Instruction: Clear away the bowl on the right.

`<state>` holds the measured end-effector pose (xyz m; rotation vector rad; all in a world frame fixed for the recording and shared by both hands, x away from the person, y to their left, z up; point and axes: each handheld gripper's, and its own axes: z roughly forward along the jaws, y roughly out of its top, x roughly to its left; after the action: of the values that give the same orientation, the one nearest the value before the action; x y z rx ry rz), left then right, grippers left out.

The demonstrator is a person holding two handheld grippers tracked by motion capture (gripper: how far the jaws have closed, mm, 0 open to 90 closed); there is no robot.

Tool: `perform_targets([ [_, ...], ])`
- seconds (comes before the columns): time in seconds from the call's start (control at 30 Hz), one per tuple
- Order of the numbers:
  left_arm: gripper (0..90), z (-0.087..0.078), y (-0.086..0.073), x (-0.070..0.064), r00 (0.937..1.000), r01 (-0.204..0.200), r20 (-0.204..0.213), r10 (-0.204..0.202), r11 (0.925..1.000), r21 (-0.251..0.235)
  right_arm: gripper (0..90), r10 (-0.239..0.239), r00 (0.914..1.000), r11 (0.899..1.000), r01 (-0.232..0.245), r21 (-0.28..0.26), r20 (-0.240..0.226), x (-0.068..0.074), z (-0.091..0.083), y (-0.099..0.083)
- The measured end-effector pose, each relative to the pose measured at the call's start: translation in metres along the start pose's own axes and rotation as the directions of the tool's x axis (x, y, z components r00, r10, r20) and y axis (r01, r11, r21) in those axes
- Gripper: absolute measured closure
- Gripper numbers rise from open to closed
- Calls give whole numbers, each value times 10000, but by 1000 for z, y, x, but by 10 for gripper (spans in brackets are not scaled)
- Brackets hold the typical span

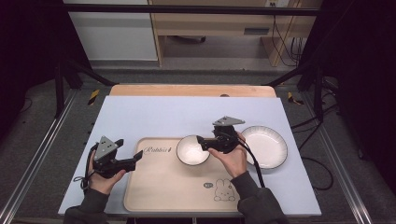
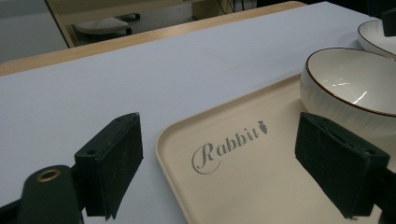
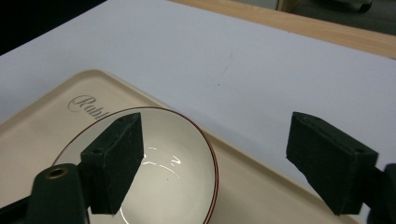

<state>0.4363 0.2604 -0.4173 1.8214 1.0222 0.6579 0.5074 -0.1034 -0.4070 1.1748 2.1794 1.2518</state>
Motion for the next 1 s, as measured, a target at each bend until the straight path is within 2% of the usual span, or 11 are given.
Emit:
perform_targets([
  [0.17, 147, 0, 0, 0, 10000, 9, -3, -9, 10000, 1, 138, -492, 9986, 9979, 499, -406, 171, 4, -9, 1],
  [0.3, 147, 0, 0, 1, 10000, 32, -20, -32, 10000, -23, 120, -666, 9974, 9966, 677, -470, 257, 4, -11, 0],
  [0.37, 147, -1, 0, 1, 10000, 51, -39, -51, 10000, -31, 129, -651, 9976, 9952, 666, -713, 242, 5, -14, -2],
  [0.47, 146, -1, 0, 2, 10000, 59, -45, -59, 10000, -46, 129, -390, 9992, 9949, 396, -928, 84, 2, -20, -4],
  [0.7, 145, -1, -1, 2, 10000, 58, -47, -58, 10000, -55, 110, -650, 9979, 9873, 649, -1448, 41, -1, -40, -13],
  [0.87, 144, 0, -1, 1, 10000, 45, -28, -45, 10000, -37, 97, -770, 9967, 9818, 801, -1721, 246, -6, -56, -24],
  [1.0, 143, 0, -2, 1, 10000, 25, 8, -25, 10000, -19, 95, -610, 9977, 9796, 656, -1898, 302, -13, -65, -31],
])
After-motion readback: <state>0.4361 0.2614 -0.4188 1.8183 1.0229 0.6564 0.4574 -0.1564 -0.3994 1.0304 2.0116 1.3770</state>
